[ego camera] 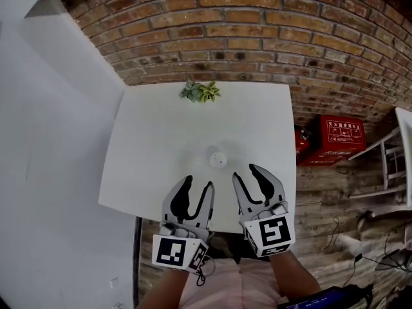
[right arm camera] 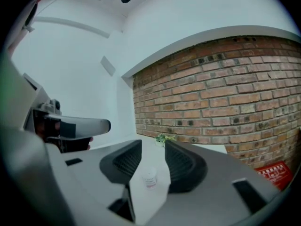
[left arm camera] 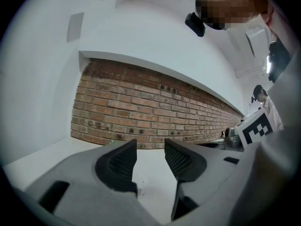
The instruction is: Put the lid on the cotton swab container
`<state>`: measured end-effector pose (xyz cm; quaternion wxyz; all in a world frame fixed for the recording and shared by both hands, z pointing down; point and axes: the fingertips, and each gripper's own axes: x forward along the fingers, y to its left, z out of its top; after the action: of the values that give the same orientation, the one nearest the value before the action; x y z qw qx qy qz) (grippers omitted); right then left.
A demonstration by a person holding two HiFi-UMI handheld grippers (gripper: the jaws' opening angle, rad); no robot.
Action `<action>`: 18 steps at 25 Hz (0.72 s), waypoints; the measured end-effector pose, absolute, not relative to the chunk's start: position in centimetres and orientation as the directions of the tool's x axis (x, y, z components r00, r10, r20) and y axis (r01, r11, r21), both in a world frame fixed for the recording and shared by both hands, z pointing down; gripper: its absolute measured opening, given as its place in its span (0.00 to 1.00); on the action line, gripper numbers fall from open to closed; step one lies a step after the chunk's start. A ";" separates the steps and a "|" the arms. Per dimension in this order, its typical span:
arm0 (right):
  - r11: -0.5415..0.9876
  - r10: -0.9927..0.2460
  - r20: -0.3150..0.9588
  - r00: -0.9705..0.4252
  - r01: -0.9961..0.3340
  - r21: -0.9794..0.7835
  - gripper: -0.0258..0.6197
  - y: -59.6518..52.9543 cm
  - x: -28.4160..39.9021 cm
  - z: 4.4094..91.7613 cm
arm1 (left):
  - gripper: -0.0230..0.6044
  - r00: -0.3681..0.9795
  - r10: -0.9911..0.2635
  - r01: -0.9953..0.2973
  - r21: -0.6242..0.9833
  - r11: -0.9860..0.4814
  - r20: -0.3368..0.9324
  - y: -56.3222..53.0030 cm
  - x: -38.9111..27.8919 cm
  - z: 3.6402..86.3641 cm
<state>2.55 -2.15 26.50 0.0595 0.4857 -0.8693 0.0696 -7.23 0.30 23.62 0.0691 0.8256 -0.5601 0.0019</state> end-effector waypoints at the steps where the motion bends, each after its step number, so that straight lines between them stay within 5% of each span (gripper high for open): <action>1: 0.520 -0.837 0.166 -0.522 -0.852 -0.058 0.29 -2.4 2.6 26.3 | 0.34 0.370 -0.926 -0.926 0.110 -0.361 0.080 0.2 -7.3 23.4; 18: 0.491 -0.846 0.211 -0.490 -0.870 -0.050 0.31 -6.7 0.7 28.5 | 0.46 0.464 -0.875 -0.881 0.178 -0.439 0.138 -5.1 -9.4 26.7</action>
<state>0.69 -6.69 28.52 0.0792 0.4988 -0.8599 0.0749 -9.38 -5.10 26.67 0.1125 0.8483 -0.5173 0.0128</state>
